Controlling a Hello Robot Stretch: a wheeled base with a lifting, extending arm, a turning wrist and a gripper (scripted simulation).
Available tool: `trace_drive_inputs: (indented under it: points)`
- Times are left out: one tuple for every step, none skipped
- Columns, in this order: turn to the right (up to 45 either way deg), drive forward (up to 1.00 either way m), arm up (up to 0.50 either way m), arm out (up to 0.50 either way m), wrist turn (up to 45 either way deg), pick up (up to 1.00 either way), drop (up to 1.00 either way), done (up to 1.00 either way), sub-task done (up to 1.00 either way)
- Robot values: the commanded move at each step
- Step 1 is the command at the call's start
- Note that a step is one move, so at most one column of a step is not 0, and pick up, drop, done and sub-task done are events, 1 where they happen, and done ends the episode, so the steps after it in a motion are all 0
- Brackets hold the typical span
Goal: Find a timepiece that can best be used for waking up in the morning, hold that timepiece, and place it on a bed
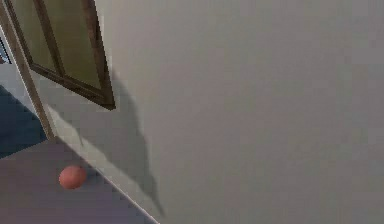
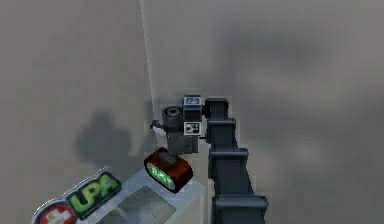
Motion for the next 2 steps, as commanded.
trace_drive_inputs:
  points:
    - [0.0,0.00,-0.30,0.00,0.0,0.00,0.00,0.00,0.00]
    - [0.0,0.00,0.00,0.00,0.0,1.00,0.00,0.00,0.00]
